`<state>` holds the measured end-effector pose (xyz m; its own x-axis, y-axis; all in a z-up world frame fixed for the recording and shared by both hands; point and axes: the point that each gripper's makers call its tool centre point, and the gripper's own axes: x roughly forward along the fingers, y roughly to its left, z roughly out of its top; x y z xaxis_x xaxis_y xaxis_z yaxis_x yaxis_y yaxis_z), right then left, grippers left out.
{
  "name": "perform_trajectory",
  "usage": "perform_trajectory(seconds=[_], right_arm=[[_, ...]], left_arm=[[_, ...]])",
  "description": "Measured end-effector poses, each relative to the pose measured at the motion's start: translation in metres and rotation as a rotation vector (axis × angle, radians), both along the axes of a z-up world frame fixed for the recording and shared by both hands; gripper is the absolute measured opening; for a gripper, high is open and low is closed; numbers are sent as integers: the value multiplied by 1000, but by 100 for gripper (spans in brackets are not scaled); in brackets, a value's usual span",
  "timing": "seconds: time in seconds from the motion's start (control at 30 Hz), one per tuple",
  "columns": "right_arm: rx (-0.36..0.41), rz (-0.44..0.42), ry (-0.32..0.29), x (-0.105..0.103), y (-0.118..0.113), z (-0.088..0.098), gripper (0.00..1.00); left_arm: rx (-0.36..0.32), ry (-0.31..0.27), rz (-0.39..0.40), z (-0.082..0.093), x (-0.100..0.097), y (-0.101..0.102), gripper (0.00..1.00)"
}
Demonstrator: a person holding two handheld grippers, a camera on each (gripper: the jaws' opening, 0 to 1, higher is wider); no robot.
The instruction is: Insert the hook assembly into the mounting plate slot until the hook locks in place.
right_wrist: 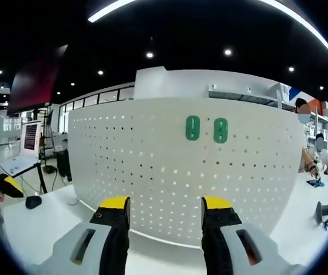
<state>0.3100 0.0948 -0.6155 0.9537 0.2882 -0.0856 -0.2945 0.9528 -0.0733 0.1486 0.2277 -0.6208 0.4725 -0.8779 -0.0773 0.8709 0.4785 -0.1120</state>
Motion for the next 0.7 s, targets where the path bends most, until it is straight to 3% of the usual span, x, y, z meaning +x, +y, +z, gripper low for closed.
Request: perform_trajectory(seconds=[0.7], right_arm=[[9,48,57,-46,10,-26,50]], left_arm=[[9,2,8,-3,-8,-2,84]])
